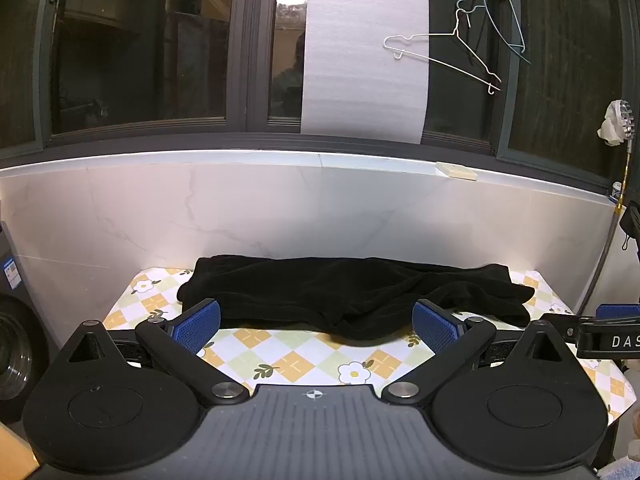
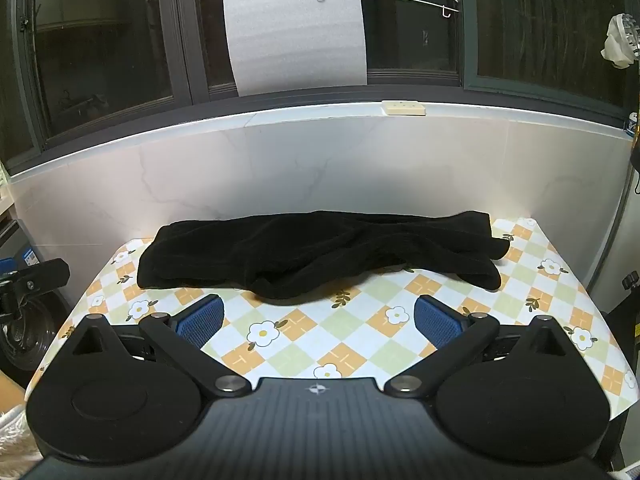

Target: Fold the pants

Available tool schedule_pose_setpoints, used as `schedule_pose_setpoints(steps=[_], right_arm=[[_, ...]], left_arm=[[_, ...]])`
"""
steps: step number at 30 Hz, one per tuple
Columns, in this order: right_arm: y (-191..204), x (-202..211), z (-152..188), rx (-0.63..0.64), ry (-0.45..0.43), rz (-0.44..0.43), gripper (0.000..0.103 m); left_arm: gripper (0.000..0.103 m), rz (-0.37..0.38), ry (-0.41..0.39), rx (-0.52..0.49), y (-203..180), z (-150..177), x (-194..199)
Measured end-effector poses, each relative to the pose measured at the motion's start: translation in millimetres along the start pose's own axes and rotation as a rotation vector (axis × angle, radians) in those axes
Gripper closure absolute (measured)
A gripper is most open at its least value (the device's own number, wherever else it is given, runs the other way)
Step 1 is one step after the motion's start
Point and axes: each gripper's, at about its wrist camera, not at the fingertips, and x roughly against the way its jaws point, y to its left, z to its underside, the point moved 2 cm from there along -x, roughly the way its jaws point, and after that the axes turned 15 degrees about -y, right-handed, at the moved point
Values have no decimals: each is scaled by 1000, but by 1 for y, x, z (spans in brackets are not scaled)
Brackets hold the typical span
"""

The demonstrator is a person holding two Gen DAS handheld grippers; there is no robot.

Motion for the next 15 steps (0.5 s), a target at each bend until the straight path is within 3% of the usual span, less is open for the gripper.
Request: schedule_pose_setpoints(steps=[15], right_arm=[[-1,0,2,0,-1,-2,0]], left_arm=[[0,1,-1,5,0,0,0]])
